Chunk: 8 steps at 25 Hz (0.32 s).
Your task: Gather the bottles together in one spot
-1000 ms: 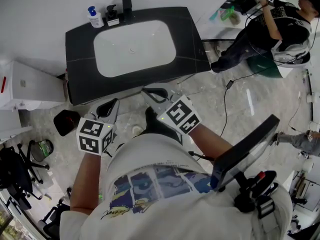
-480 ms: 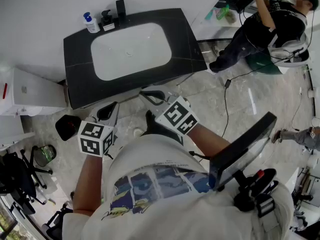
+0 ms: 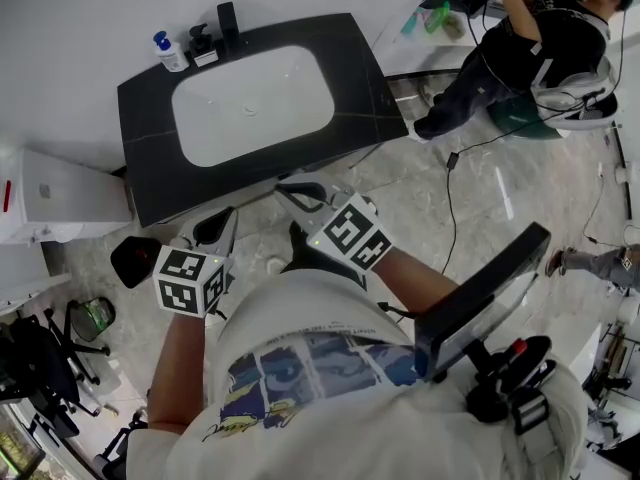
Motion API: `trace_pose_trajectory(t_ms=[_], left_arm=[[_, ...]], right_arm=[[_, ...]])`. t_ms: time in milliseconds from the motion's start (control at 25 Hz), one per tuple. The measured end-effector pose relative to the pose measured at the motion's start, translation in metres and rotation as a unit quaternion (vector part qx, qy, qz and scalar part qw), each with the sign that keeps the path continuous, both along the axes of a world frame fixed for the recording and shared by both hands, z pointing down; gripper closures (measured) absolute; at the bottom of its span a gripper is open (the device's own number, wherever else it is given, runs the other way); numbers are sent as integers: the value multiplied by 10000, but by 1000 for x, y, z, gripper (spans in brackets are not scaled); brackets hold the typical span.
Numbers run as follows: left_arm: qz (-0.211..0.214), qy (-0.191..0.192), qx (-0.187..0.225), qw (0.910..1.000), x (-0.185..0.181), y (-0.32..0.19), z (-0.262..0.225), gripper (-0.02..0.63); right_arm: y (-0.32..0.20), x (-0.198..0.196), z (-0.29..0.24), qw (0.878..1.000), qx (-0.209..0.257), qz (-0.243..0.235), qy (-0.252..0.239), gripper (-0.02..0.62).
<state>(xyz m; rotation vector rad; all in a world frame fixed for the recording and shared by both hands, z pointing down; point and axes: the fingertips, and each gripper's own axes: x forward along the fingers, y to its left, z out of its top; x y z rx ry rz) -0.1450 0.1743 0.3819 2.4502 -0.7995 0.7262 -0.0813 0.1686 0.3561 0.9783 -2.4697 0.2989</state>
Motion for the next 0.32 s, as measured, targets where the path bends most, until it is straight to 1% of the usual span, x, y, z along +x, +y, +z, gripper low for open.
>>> trace_pose_trajectory(t_ms=[120, 320], left_arm=[[46, 116, -51, 9999, 5, -6, -2, 604], [109, 171, -43, 9998, 11, -24, 0, 604]], right_arm=[[-5, 3, 2, 10000, -34, 30, -1, 595], [-20, 7, 6, 10000, -69, 63, 6, 595]])
